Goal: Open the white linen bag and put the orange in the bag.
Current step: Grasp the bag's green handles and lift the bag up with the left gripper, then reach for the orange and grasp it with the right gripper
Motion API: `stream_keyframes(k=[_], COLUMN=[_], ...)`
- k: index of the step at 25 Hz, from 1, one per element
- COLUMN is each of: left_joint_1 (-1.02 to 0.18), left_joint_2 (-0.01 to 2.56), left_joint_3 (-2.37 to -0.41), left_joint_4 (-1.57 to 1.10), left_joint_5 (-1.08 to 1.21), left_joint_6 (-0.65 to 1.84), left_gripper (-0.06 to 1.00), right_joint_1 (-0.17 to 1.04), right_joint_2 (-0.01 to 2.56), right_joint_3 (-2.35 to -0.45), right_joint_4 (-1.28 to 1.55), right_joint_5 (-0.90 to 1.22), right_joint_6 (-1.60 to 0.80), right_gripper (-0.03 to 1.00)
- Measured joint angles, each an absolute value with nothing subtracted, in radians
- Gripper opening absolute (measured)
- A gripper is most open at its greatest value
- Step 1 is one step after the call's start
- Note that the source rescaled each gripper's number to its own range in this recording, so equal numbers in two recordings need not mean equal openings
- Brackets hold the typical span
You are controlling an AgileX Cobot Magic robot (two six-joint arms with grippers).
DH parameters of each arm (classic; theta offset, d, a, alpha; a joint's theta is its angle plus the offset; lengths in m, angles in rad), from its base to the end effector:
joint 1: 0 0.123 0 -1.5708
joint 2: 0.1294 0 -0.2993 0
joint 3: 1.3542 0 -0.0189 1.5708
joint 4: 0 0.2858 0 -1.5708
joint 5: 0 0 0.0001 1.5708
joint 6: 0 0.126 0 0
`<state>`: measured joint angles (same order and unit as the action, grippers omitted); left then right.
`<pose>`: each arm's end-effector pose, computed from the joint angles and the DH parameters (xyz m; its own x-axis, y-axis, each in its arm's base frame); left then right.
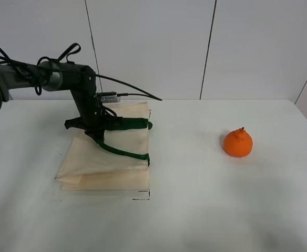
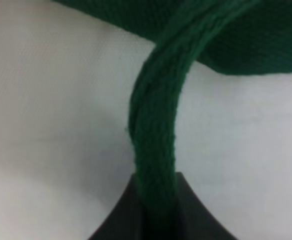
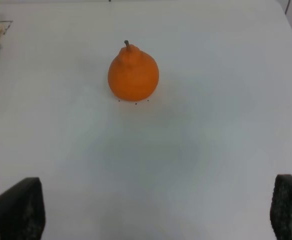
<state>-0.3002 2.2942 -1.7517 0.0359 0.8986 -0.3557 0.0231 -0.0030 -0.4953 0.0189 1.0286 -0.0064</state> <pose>0.4954 -0.1496 0.0882 -0.9763 -0.0402 -0.2126 -0.0314 0.9985 -0.0446 0.0446 0.0031 0.2803 -0.4287 -0.0066 -0.9034 -0.0363 0.9993 0.0100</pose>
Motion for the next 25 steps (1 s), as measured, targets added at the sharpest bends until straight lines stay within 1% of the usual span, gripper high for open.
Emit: stream_keyframes(k=[4, 11, 14, 19, 22, 25], left_joint_1=[-0.3, -0.304, -0.31, -0.322, -0.322, -0.322], left_joint_2=[2.223, 2.108, 2.059, 1.956, 1.92, 1.903], left_joint_3=[-1.848, -2.084, -2.156, -2.176, -2.18, -2.18], left_joint_4=[0.035, 0.024, 0.0, -0.037, -0.036, -0.034], left_joint_5=[1.017, 1.187, 1.189, 1.19, 1.191, 1.191], left_joint_6=[-0.34, -0.252, -0.223, -0.194, -0.192, -0.19], left_gripper=[0.0, 0.0, 0.0, 0.0, 0.0, 0.0], right_joint_1=[0.023, 0.023, 0.023, 0.023, 0.023, 0.023], right_joint_2=[-0.003, -0.003, -0.003, 0.004, 0.099, 0.298], right_joint_3=[-0.495, -0.495, -0.495, -0.496, -0.516, -0.56], right_joint_4=[0.019, 0.028, 0.029, 0.029, 0.029, 0.031], right_joint_5=[1.029, 1.027, 1.027, 1.026, 1.023, 0.988], right_joint_6=[-0.006, -0.006, -0.006, -0.006, -0.006, -0.006], right_gripper=[1.0, 1.0, 1.0, 1.0, 1.0, 1.0])
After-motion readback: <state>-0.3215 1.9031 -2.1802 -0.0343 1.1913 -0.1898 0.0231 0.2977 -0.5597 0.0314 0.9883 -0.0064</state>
